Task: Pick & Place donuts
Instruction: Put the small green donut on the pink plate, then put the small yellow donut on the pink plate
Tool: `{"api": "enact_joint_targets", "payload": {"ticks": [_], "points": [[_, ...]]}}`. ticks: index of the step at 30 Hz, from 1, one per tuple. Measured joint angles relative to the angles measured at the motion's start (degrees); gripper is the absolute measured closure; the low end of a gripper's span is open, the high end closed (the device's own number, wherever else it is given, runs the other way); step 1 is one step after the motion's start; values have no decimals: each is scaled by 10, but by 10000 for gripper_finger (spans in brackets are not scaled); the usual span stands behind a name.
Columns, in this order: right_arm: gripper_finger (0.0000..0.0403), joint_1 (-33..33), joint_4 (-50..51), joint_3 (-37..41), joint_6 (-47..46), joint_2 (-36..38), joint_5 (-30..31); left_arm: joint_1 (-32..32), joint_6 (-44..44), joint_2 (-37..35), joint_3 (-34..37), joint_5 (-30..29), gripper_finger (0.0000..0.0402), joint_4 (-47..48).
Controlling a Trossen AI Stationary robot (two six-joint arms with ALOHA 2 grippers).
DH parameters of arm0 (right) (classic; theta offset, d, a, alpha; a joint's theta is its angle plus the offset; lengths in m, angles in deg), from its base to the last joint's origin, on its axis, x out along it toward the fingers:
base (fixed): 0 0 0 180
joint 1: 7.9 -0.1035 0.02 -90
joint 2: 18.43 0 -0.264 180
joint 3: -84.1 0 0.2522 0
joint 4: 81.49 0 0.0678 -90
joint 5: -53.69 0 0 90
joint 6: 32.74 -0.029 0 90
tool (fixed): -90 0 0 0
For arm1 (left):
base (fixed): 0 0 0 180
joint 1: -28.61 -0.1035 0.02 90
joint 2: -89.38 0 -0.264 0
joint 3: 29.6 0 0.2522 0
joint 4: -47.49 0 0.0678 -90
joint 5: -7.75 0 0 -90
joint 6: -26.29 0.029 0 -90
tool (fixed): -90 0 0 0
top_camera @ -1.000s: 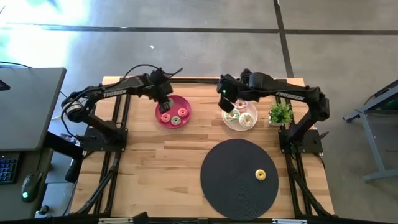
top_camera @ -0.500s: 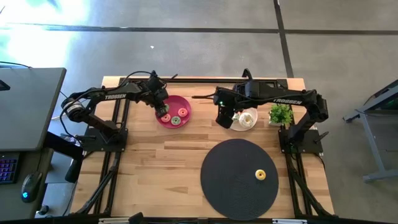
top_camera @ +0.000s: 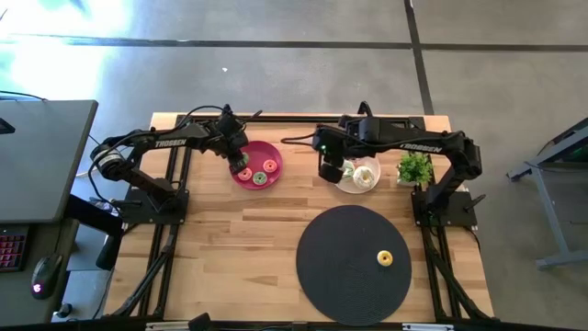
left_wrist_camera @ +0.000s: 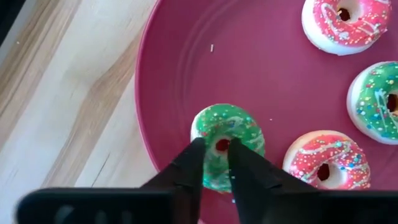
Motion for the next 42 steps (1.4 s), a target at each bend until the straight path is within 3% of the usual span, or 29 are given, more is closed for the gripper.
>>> {"api": "enact_joint_targets", "payload": {"ticks": [9, 14, 21, 25, 30, 42], "points": [[232, -32, 94, 0, -52, -54, -93, 0, -1, 0, 0, -15, 256, -1], [228, -82, 173, 0, -93, -82, -186, 0, -1, 0, 0, -15, 250, -6], [228, -166, 165, 13, -107, -87, -238, 0, -1, 0, 0, -7, 250, -11], [228, -194, 149, 90, -159, -62, -260, 0, -1, 0, 0, -2, 250, -10], [228, -213, 125, 242, -266, 3, -296, 0, -1, 0, 0, 0, 250, -10], [229, -316, -151, 488, -440, 169, -348, 0, -9, 0, 0, 15, 250, -10]]}}
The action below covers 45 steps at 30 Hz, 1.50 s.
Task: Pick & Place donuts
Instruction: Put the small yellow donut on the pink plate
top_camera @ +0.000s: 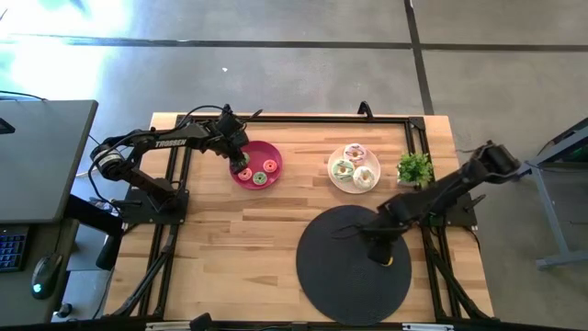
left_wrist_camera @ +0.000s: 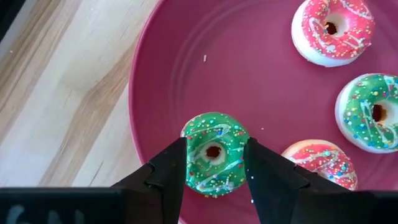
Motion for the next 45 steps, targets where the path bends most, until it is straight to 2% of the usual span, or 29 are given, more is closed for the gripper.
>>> {"api": "enact_joint_targets", "payload": {"ticks": [3, 7, 13, 22, 36, 40, 45], "points": [[229, -28, -56, 36, -29, 11, 2, 0, 0, 0, 0, 0, 250, 0], [229, -65, -90, 64, -21, 11, 3, 0, -2, 0, 0, 0, 250, 0], [229, -91, -86, 71, -21, 10, 43, 0, -8, 0, 0, 0, 250, -1], [229, -119, -108, 71, -20, 8, 66, 0, -28, 0, 0, 0, 250, -1], [231, -127, -120, 71, 10, -73, 62, 0, -29, 0, 0, 0, 250, -1], [256, -127, -138, 71, 22, -73, 63, 0, -28, 0, 0, 0, 250, -1], [329, -118, -148, 70, 18, -72, 52, 0, -28, 0, 0, -1, 250, -1]]}}
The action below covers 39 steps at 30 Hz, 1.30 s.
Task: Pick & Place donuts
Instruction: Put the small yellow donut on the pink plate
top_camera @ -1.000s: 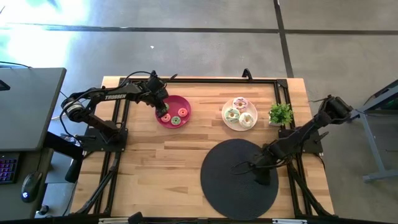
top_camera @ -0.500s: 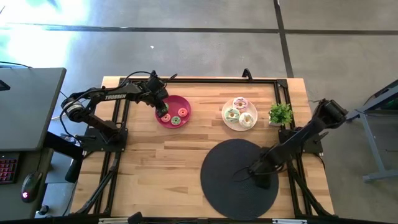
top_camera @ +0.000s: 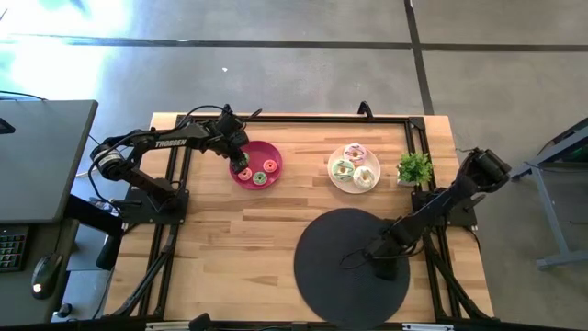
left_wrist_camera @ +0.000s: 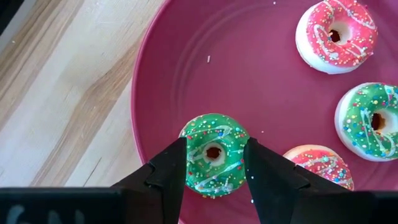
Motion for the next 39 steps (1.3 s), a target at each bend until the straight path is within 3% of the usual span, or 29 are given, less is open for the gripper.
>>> {"api": "enact_joint_targets", "payload": {"ticks": [4, 9, 12, 15, 19, 21, 26, 29, 35, 39], "points": [[390, 27, 0, -8, -3, 10, -27, 0, 0, 0, 0, 0, 250, 0], [377, 70, 29, -72, 27, 17, -9, 0, 0, 0, 0, 0, 250, 0], [382, 98, 34, -117, 100, 17, 50, 0, 0, 0, 0, 0, 250, 0], [395, 134, 9, -147, 188, 17, 152, 0, 0, 0, 0, 0, 250, 0], [388, 207, -125, -156, 272, 17, 303, 0, 0, 0, 0, 0, 250, 0], [383, 253, -209, -156, 288, 17, 329, 0, 0, 0, 0, 0, 250, 0], [394, 356, -418, -156, 456, -18, 257, 0, 0, 0, 0, 0, 250, 0], [397, 404, -512, -164, 511, -71, 199, 0, 0, 0, 0, 0, 250, 0], [393, 473, -499, -279, 546, -207, 180, 0, 0, 0, 0, 0, 250, 0], [398, 504, -438, -376, 541, -281, 162, 0, 0, 0, 0, 0, 250, 0]]}}
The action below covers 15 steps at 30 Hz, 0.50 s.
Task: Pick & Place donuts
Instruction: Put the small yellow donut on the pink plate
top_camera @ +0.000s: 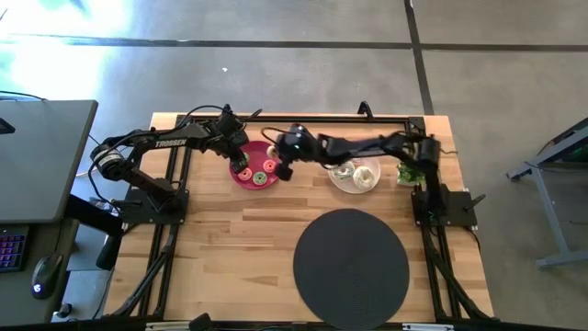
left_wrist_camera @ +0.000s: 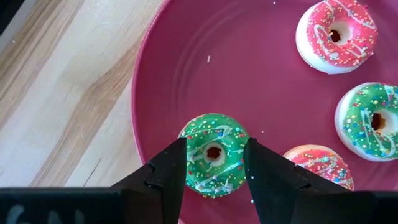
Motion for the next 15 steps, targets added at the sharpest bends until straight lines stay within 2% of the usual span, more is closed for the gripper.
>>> {"api": "enact_joint_targets", "payload": {"ticks": [3, 7, 10, 15], "points": [[394, 18, 43, -65, -15, -46, -33, 0, 0, 0, 0, 0, 250, 0], [393, 30, 68, -127, -16, -95, -47, 0, -3, 0, 0, 1, 250, 0], [398, 29, 83, -163, -15, -125, -51, 0, -54, 0, 0, 15, 250, -5], [395, 28, 119, -193, -35, -148, -62, 3, -53, -21, -1, 37, 250, -44]]}}
